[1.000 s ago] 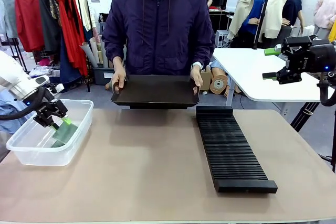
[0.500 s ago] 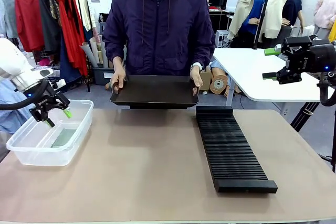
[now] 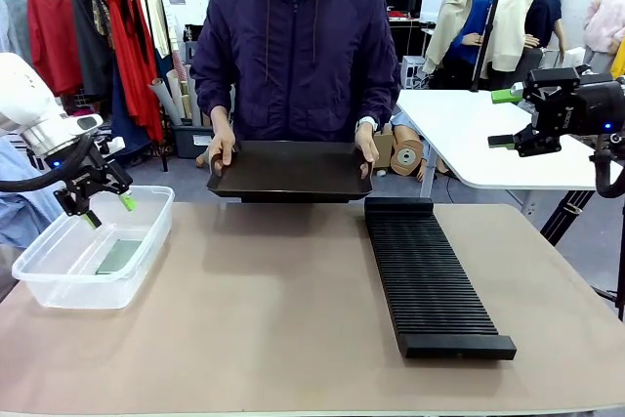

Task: Sort PCBs into racks and boxes based on the side picked up.
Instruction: If the short side of the Blank PCB is picked up, insert it into the PCB Rack ; if the long side is picked up, place it in the Organizing box.

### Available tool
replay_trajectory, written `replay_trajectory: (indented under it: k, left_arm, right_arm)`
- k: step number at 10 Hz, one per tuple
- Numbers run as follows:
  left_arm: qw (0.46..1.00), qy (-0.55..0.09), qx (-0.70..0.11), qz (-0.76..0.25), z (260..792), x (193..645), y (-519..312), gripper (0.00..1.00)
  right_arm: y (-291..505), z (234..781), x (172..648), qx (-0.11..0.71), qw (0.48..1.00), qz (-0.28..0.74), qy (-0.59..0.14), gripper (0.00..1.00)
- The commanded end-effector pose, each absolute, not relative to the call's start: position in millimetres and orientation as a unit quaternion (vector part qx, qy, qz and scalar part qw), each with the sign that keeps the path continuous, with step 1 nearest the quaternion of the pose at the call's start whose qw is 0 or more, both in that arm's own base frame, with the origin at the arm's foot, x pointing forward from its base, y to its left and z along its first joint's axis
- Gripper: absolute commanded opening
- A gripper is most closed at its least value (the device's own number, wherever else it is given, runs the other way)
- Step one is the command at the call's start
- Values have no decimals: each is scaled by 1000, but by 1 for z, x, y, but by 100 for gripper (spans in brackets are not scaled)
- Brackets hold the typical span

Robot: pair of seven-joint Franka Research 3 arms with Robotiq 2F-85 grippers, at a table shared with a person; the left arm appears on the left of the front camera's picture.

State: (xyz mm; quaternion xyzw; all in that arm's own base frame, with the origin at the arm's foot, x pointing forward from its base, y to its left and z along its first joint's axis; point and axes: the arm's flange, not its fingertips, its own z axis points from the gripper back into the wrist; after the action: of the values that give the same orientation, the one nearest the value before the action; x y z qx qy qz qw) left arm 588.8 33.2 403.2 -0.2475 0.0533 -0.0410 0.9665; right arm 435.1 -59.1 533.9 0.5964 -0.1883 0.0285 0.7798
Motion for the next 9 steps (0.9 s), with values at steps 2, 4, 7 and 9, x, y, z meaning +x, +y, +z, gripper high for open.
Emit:
replay_trajectory:
  k: [2, 4, 7, 9]
  left_arm:
    - [968, 53, -243, -37, 403, 584, 33, 100]
    - [965, 43, -256, -46, 411, 582, 27, 100]
    - [938, -9, -341, -59, 449, 580, 22, 100]
    - [913, -39, -401, -61, 470, 576, 25, 100]
  right_arm:
    - [-58, 537, 436, 598, 778, 33, -191, 100]
    - [-58, 537, 436, 598, 778, 33, -191, 100]
    - [-58, 537, 436, 598, 778, 33, -191, 100]
    - [-58, 537, 436, 598, 778, 33, -191, 100]
